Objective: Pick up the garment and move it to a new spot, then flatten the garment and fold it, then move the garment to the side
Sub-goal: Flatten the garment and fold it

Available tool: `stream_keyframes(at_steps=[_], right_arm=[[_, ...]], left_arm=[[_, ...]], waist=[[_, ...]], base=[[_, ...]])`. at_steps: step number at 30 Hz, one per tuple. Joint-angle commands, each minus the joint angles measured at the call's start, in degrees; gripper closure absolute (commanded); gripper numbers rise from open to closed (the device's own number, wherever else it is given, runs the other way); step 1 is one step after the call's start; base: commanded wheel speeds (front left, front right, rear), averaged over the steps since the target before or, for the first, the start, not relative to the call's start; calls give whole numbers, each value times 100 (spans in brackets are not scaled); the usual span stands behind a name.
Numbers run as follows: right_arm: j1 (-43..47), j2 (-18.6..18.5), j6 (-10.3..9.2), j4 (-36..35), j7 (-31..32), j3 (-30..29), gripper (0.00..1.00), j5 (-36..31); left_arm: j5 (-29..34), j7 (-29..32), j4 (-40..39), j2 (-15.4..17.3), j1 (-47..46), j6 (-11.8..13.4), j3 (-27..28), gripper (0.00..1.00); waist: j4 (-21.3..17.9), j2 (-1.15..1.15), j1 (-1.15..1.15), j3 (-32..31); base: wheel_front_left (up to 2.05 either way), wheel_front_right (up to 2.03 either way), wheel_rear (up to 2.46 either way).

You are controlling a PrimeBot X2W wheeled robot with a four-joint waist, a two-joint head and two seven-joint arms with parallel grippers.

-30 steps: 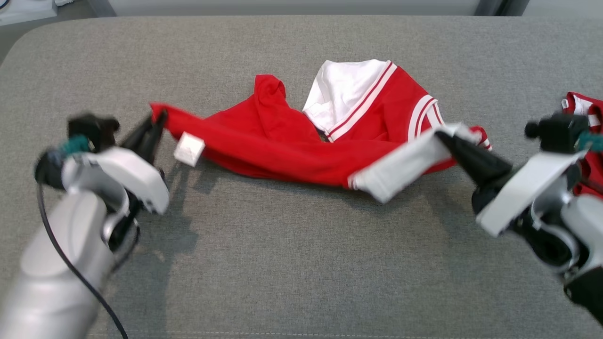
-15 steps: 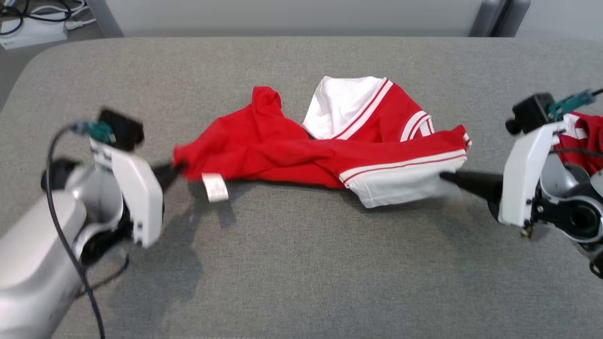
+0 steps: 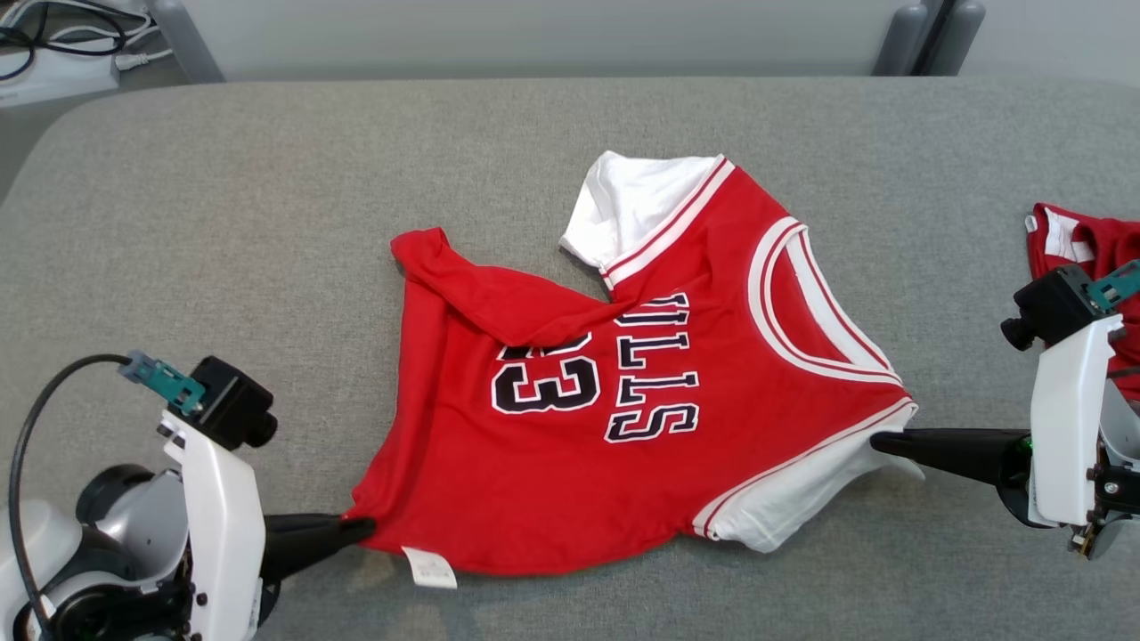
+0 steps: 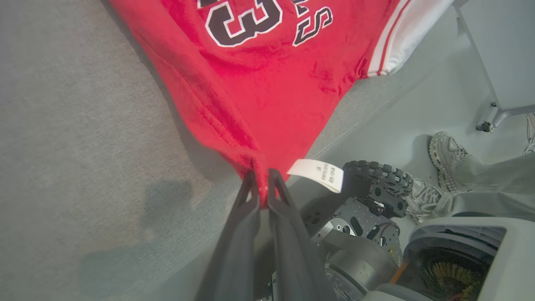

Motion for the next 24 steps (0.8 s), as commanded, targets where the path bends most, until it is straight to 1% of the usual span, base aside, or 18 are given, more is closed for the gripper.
stream_keyframes(at_steps=[1, 4, 6, 7, 9, 12, 13, 14, 15, 16, 17, 18, 19, 20, 21, 22, 23, 24], right_arm=[[191, -153, 1, -160, -122, -95, 100, 14], [203, 26, 1, -81, -325, -169, 100, -173], [72, 306, 1, 233, -409, -181, 100, -393], [-58, 498, 1, 471, -450, -205, 100, -515], [-465, 1003, 1, 1083, -584, -329, 100, -736], [-1373, 1903, 1, 2244, -915, -666, 100, -1019], [-1775, 2170, 1, 2629, -1080, -805, 100, -1162], [-2727, 2628, 1, 3298, -1783, -1222, 100, -1540], [-3256, 2778, 1, 3550, -2328, -1471, 100, -1782], [-3761, 2921, 1, 3804, -2976, -1763, 100, -2000], [-3761, 2921, 1, 3804, -2976, -1763, 100, -2000], [-4203, 3032, 1, 3975, -3530, -1984, 100, -2177], [-4625, 3063, 1, 4136, -4264, -2232, 100, -2424], [-4916, 3171, 1, 4223, -4644, -2359, 100, -2500], [-5177, 3166, 1, 4213, -5049, -2396, 100, -2678], [-5351, 3173, 1, 4185, -5257, -2435, 100, -2753], [-5426, 3207, 1, 4173, -5306, -2464, 100, -2702], [-5456, 3196, 1, 4153, -5259, -2416, 100, -2668]], left_arm=[[-89, -18, -165, 257, -76, 79, 327, 100], [-266, 38, -146, 162, -10, 171, 299, 100], [-273, 152, 48, -17, -133, 142, 227, 100], [-255, 171, 217, -169, -267, 139, 224, 100], [-134, 211, 664, -532, -677, 95, 215, 100], [100, -40, 1633, -1250, -1532, 76, 382, 100], [216, -229, 1987, -1475, -1886, 60, 491, 100], [766, -981, 2590, -1813, -2780, -38, 745, 100], [1195, -1630, 2864, -1927, -3273, -85, 900, 100], [1643, -2467, 3101, -2018, -3766, -119, 1099, 100], [1643, -2467, 3101, -2018, -3766, -119, 1099, 100], [2011, -3430, 3341, -2113, -4200, -128, 1378, 100], [2211, -4220, 3605, -2238, -4538, -134, 1623, 100], [2519, -4888, 3824, -2257, -4839, -144, 1715, 100], [2640, -5213, 4027, -2312, -5073, -154, 1851, 100], [2788, -5333, 4174, -2327, -5261, -165, 1940, 100], [2930, -5379, 4261, -2337, -5382, -177, 1996, 100], [2940, -5394, 4330, -2378, -5432, -189, 2070, 100]], waist=[[-6, 0, 0, 74], [-7, 0, 0, 311], [-1, 0, 0, 533], [10, 0, 0, 674], [28, 0, 0, 1005], [60, 0, 0, 1538], [61, 0, 0, 1706], [59, 0, 0, 1998], [46, 0, 0, 2112], [26, 0, 0, 2170], [26, 0, 0, 2170], [0, 0, 0, 2185], [-7, 0, 0, 2158], [-17, 0, 0, 2099], [-34, 0, 0, 2036], [-43, 0, 0, 1965], [-63, 0, 0, 1894], [-81, 0, 0, 1843]], base=[[0, 0, 0], [0, 0, 0], [0, 0, 0], [0, 0, 0], [0, 0, 0], [0, 0, 0], [0, 0, 0], [0, 0, 0], [0, 0, 0], [0, 0, 0], [0, 0, 0], [0, 0, 0], [0, 0, 0], [0, 0, 0], [0, 0, 0], [0, 0, 0], [0, 0, 0], [0, 0, 0]])
